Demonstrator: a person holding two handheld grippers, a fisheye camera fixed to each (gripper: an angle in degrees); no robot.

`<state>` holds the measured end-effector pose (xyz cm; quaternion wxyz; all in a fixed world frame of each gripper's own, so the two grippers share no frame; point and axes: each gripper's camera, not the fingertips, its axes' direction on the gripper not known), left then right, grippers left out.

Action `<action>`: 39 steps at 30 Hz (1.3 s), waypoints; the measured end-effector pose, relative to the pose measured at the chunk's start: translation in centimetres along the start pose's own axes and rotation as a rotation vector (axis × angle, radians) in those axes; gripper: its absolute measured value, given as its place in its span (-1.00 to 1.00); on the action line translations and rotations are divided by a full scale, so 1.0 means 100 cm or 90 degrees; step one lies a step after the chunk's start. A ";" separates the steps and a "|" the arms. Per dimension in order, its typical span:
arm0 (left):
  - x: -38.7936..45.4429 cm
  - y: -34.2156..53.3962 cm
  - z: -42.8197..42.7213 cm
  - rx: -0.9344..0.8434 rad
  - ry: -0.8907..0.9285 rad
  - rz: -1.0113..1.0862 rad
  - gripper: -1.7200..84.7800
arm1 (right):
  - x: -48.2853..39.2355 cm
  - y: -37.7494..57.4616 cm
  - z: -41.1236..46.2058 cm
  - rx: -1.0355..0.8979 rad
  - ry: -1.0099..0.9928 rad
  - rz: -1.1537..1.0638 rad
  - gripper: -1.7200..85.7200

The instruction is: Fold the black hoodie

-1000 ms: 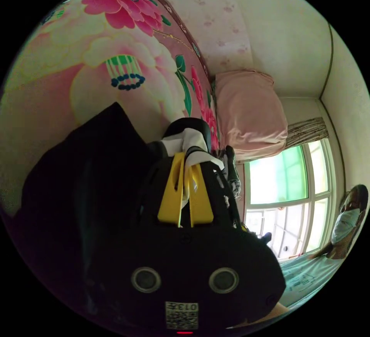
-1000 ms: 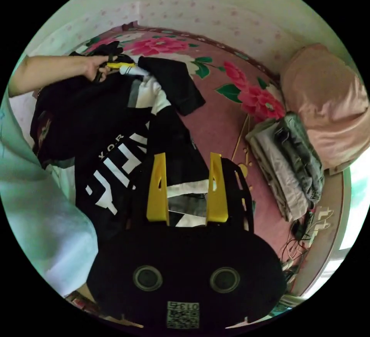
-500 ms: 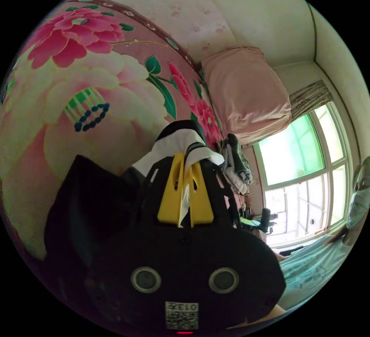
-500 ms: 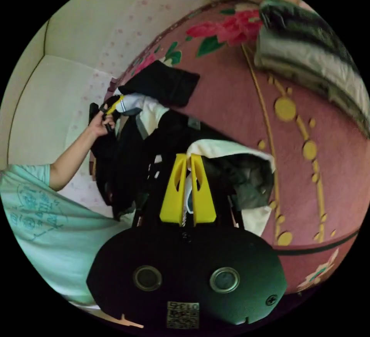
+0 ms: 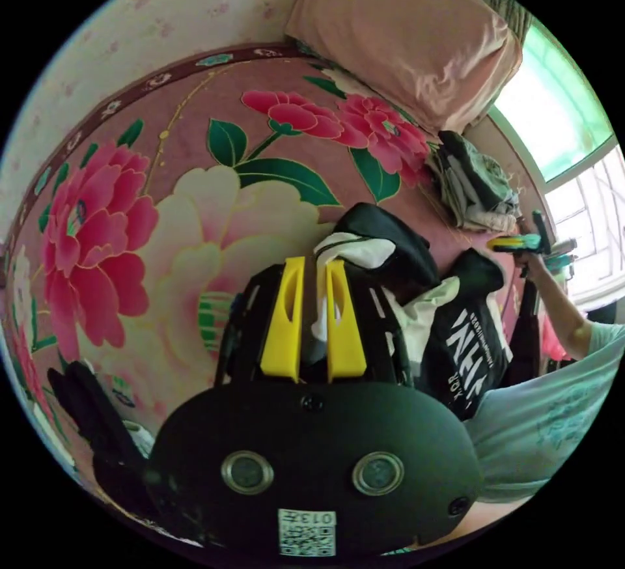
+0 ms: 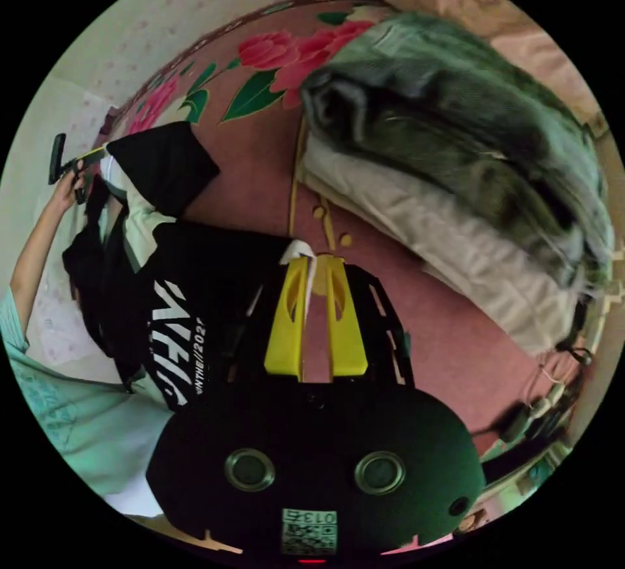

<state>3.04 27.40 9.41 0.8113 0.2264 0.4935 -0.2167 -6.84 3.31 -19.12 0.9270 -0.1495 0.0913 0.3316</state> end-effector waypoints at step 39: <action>0.119 0.214 0.174 -0.129 -0.186 0.037 -0.97 | -0.239 0.032 0.039 0.079 0.156 -0.286 -0.97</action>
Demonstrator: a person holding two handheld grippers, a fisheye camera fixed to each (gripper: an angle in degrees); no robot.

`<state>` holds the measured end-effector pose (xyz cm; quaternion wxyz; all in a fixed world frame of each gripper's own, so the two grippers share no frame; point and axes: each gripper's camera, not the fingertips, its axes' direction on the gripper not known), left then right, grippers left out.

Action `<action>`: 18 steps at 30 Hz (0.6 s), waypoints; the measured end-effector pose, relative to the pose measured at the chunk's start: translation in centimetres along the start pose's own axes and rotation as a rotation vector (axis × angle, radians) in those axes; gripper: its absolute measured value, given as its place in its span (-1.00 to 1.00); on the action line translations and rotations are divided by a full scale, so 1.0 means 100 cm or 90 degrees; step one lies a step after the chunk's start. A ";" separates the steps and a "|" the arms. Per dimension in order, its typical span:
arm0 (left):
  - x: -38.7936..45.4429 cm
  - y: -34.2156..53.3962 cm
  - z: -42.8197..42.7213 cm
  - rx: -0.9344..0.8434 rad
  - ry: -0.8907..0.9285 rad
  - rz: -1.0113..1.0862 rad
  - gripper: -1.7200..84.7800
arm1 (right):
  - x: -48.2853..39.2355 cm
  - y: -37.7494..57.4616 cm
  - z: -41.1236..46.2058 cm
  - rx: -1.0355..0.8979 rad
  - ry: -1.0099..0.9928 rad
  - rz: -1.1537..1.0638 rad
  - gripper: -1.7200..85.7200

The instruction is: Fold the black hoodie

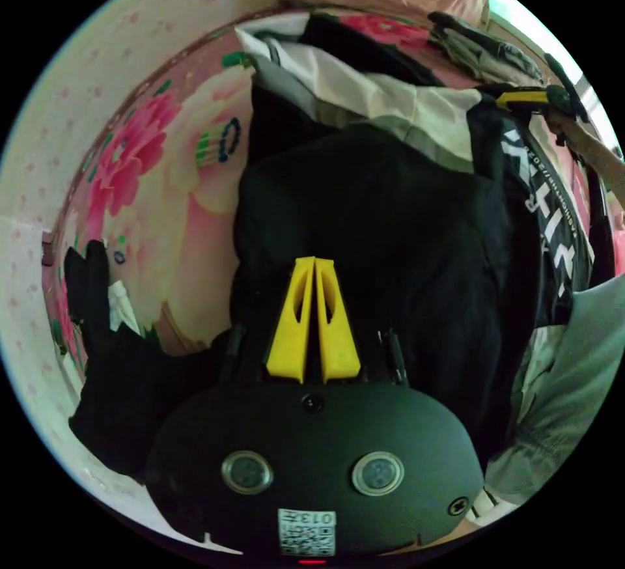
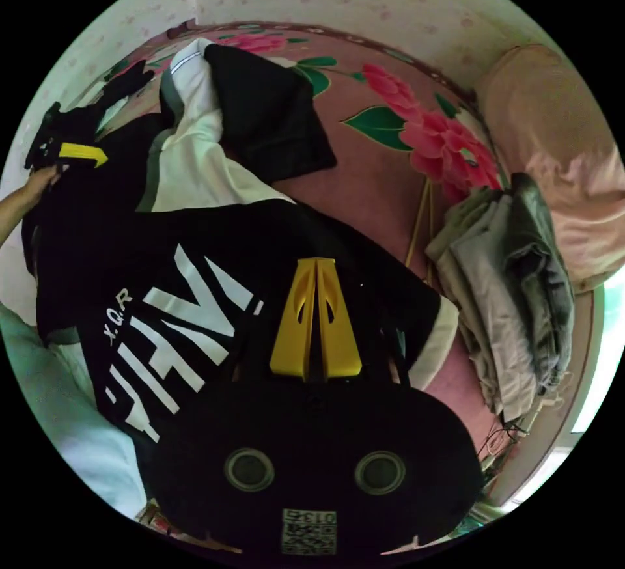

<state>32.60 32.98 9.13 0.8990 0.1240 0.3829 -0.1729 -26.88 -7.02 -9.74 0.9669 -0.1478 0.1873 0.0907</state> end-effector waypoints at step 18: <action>0.045 -0.119 0.048 0.105 0.004 0.086 -0.97 | -0.055 -0.075 0.043 -0.028 -0.102 -0.093 -0.96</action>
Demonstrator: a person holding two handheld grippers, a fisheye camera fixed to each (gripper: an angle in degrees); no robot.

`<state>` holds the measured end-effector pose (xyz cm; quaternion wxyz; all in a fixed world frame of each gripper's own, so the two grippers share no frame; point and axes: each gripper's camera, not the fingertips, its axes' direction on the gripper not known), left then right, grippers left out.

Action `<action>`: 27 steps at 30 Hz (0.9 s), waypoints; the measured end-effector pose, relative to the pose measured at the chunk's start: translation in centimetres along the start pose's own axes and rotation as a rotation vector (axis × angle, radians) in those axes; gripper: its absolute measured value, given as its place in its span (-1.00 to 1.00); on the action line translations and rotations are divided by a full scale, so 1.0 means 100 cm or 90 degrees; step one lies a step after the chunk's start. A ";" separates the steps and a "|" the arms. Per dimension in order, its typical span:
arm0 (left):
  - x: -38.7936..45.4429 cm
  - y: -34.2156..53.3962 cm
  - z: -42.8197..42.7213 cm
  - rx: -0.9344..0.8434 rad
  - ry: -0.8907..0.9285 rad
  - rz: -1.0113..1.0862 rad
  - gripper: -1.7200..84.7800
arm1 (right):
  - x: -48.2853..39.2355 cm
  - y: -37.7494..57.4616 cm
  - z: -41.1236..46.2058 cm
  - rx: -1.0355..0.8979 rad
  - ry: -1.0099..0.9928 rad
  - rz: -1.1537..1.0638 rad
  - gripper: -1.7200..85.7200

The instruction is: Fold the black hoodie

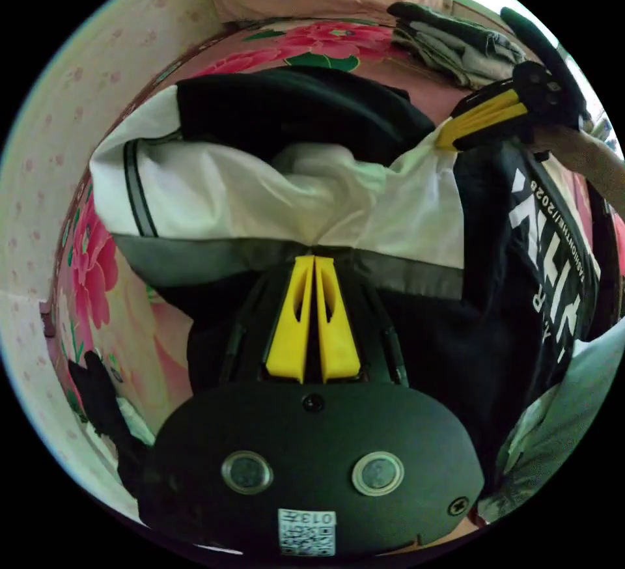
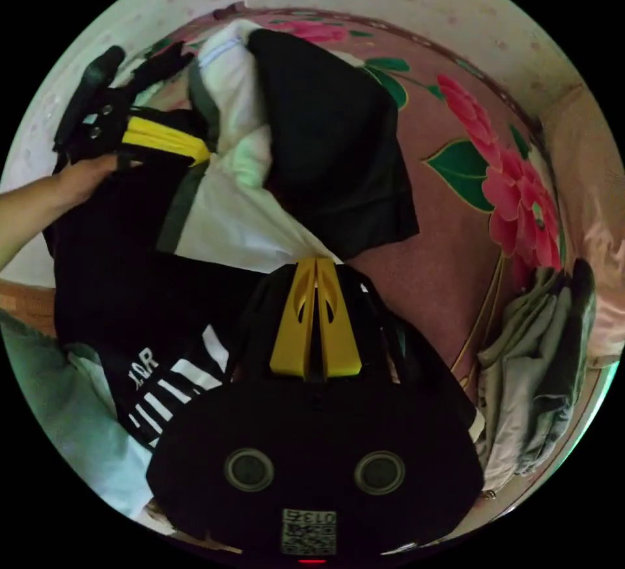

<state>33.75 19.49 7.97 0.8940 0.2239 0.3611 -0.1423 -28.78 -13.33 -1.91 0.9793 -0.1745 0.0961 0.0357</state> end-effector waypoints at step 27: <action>0.063 0.209 -0.047 -0.101 -0.083 -0.135 -0.97 | -0.035 0.232 -0.058 0.056 0.082 0.278 -0.96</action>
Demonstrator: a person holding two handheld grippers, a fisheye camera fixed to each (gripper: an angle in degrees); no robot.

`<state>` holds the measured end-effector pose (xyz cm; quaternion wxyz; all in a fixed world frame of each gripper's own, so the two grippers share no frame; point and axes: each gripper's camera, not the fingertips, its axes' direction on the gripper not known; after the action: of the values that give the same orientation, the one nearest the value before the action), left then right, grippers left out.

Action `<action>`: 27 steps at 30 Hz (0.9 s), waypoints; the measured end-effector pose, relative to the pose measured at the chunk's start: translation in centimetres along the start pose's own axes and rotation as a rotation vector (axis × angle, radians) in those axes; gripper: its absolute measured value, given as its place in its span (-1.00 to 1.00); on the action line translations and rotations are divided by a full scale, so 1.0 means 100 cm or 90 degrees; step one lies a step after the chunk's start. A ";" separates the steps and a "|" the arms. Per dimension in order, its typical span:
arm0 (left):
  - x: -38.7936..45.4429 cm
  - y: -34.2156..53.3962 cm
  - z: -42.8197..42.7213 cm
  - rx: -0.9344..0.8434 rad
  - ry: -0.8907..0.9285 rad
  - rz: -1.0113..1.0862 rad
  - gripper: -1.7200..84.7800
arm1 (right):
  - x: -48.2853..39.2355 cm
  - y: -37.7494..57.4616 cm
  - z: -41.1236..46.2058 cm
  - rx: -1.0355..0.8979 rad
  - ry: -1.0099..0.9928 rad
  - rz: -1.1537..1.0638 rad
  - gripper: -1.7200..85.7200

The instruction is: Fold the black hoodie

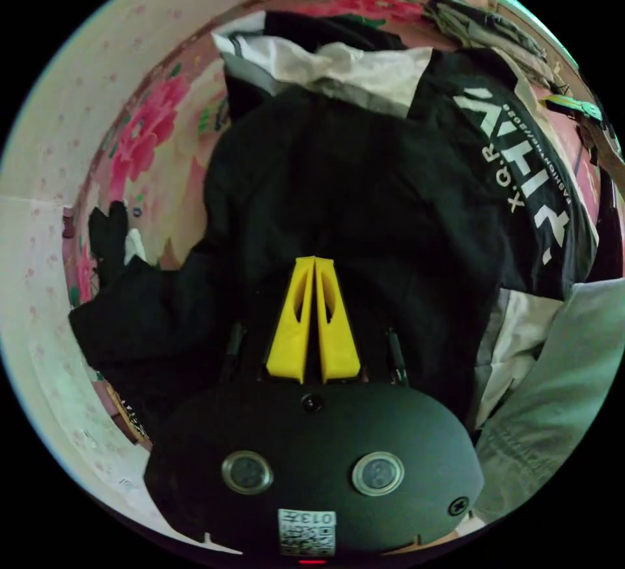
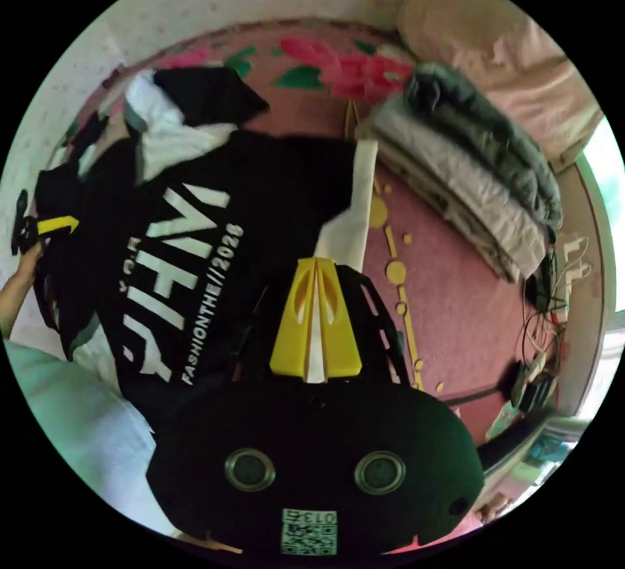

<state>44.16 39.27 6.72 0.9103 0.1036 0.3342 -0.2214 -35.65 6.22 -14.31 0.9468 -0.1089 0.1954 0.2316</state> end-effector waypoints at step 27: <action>-0.001 0.197 0.023 0.028 0.092 0.130 -0.97 | -0.268 0.213 -0.020 -0.054 -0.301 -0.314 -0.81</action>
<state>54.69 55.85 9.26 0.8990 0.1729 0.3819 -0.1270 -68.41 13.49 -7.35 0.9879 -0.1357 -0.0712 0.0224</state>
